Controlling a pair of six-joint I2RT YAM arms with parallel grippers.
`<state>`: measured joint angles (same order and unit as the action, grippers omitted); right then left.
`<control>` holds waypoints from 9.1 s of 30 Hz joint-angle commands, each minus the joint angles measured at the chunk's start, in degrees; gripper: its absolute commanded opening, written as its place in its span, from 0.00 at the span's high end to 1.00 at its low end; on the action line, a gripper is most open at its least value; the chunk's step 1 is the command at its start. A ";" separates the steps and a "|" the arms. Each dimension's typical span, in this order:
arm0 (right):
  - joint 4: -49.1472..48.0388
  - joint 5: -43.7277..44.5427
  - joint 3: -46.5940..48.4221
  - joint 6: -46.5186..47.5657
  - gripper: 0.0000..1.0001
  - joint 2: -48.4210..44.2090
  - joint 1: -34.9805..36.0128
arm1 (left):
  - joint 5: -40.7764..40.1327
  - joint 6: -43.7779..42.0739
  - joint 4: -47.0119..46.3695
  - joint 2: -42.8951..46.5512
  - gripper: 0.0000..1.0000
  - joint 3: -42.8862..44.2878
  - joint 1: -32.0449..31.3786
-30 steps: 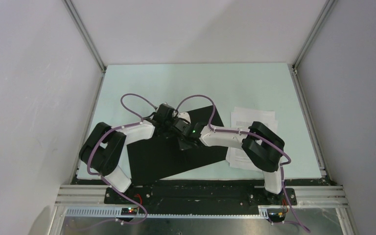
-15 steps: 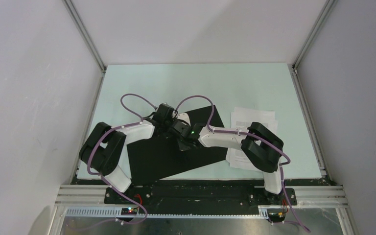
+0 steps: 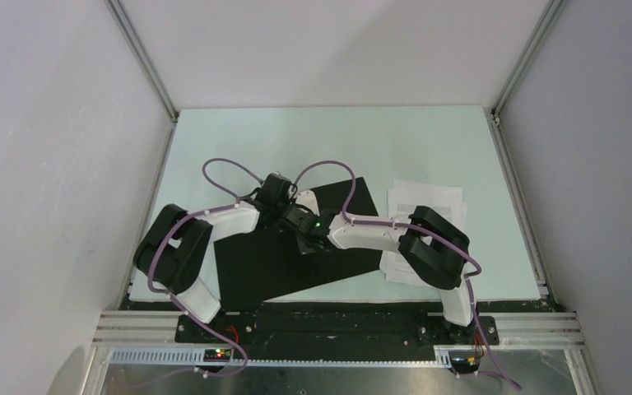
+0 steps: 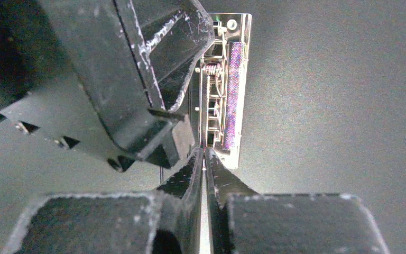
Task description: Put the files into the folder
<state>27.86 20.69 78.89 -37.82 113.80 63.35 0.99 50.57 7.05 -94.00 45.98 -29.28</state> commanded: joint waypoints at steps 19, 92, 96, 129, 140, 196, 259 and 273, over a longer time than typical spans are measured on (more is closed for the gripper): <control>18.73 20.15 -3.11 -8.71 0.94 9.01 3.60 | 3.84 1.19 -1.79 -9.35 1.00 -8.62 8.36; -32.01 -34.80 -16.96 -6.92 0.92 -10.61 -14.50 | -3.22 -19.35 28.45 24.41 0.52 14.91 7.46; -31.37 -35.37 -12.55 -6.13 0.92 -7.74 -16.59 | -2.41 -20.07 29.13 25.83 0.52 13.79 7.48; -16.32 -34.39 11.42 -0.50 0.74 1.66 -20.80 | 2.80 -20.10 29.63 29.25 0.44 13.28 4.96; -4.32 -21.60 -17.85 -2.79 0.25 -33.86 -35.31 | 0.50 -15.04 25.64 20.98 0.06 21.81 -11.68; -5.43 -28.77 -53.59 -2.77 0.09 -56.40 -73.11 | 24.66 5.34 2.80 -30.31 0.41 41.20 -25.04; -8.71 -32.86 -48.81 -4.34 0.01 -37.97 -72.76 | 22.73 4.28 9.20 -32.80 0.36 44.15 -21.01; -8.12 -35.31 -46.39 -2.71 0.01 -36.81 -73.80 | 25.63 5.23 9.17 -26.84 0.99 45.39 -18.20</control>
<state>14.66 -13.96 33.23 -42.17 74.65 -10.37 24.62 55.05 17.19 -125.91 90.45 -48.95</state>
